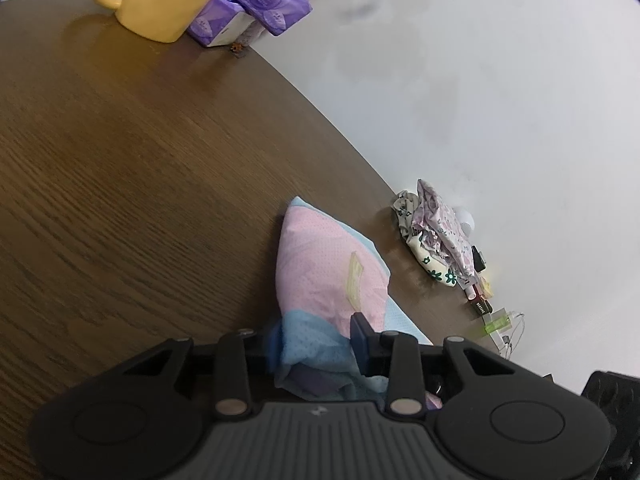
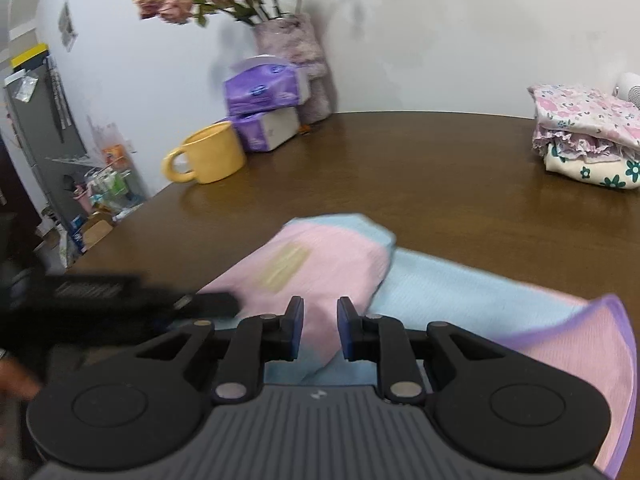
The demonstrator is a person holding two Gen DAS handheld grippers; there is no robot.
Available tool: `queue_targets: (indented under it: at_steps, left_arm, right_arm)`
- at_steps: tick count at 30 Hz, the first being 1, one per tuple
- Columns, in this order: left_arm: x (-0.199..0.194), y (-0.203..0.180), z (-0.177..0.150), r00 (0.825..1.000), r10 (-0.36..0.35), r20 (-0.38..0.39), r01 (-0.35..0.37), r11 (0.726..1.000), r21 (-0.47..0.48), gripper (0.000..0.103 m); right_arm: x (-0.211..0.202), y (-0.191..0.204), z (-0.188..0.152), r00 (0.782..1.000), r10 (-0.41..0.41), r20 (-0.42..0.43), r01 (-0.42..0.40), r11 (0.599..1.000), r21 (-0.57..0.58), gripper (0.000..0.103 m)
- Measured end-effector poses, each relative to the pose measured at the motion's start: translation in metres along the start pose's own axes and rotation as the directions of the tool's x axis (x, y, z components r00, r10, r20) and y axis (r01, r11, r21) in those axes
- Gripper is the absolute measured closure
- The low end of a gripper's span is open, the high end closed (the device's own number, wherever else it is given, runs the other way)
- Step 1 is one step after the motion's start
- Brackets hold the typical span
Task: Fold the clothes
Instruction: 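Fold the held panel over onto the purple-trimmed strip with the left tool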
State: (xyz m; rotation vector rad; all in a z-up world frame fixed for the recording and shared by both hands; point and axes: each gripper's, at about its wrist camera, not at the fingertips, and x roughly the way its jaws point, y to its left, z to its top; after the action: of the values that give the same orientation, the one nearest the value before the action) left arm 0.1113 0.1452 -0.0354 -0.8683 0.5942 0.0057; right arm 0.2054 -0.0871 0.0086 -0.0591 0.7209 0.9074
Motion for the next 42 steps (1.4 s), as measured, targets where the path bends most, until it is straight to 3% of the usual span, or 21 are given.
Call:
queue_targets:
  at_steps: [5, 7, 15, 19, 25, 29, 30, 32, 35, 39, 41, 42]
  left_arm:
    - [-0.001, 0.0, -0.001, 1.0, 0.0, -0.002, 0.0, 1.0, 0.004, 0.071]
    - [-0.001, 0.0, -0.001, 1.0, 0.0, 0.0, 0.0, 1.0, 0.001, 0.071]
    - [0.001, 0.0, -0.004, 1.0, -0.002, 0.023, 0.002, 0.999, -0.033, 0.069]
    - [0.004, -0.002, -0.008, 0.998, 0.045, 0.042, -0.044, 0.999, -0.028, 0.093]
    - [-0.002, -0.033, -0.01, 0.99, 0.085, 0.113, -0.103, 0.982, 0.159, 0.097]
    - [0.0, -0.061, -0.015, 0.976, 0.149, 0.161, -0.196, 0.921, 0.338, 0.097]
    - [0.001, -0.069, -0.016, 0.971, 0.165, 0.175, -0.222, 0.895, 0.387, 0.097]
    - [0.006, -0.092, -0.023, 0.955, 0.2, 0.218, -0.288, 0.793, 0.536, 0.097]
    - [0.02, -0.125, -0.054, 0.935, 0.219, 0.278, -0.354, 0.576, 0.736, 0.097]
    - [0.039, -0.167, -0.095, 0.908, 0.216, 0.358, -0.402, 0.215, 0.89, 0.097]
    - [0.051, -0.176, -0.118, 0.911, 0.219, 0.349, -0.379, 0.117, 0.918, 0.097]
    - [0.056, -0.179, -0.127, 0.913, 0.223, 0.343, -0.369, 0.087, 0.925, 0.097]
  right_arm:
    - [0.008, 0.018, -0.012, 0.998, -0.02, -0.052, 0.018, 0.999, -0.051, 0.084]
    - [0.001, 0.021, -0.012, 1.0, -0.01, -0.024, 0.009, 0.999, -0.045, 0.084]
    - [0.008, 0.026, -0.019, 0.999, -0.02, -0.045, 0.017, 0.998, -0.064, 0.084]
    - [0.008, 0.025, -0.02, 0.999, -0.011, -0.036, 0.01, 0.999, -0.052, 0.084]
    - [0.007, 0.02, -0.022, 1.0, 0.026, -0.011, -0.026, 1.0, -0.009, 0.084]
    - [0.0, 0.015, -0.023, 0.998, 0.056, 0.012, -0.056, 0.998, 0.015, 0.083]
    - [-0.004, 0.014, -0.023, 0.998, 0.06, 0.021, -0.06, 0.998, 0.016, 0.083]
    - [-0.012, 0.009, -0.023, 0.998, 0.059, 0.039, -0.06, 0.998, 0.021, 0.083]
    - [-0.03, -0.007, -0.024, 0.997, 0.03, 0.075, -0.034, 0.998, 0.045, 0.083]
    - [-0.055, -0.039, -0.03, 0.991, -0.039, 0.125, 0.025, 0.993, 0.114, 0.083]
    - [-0.065, -0.054, -0.034, 0.988, -0.073, 0.136, 0.053, 0.988, 0.143, 0.083]
    - [-0.069, -0.061, -0.036, 0.986, -0.089, 0.139, 0.066, 0.986, 0.156, 0.083]
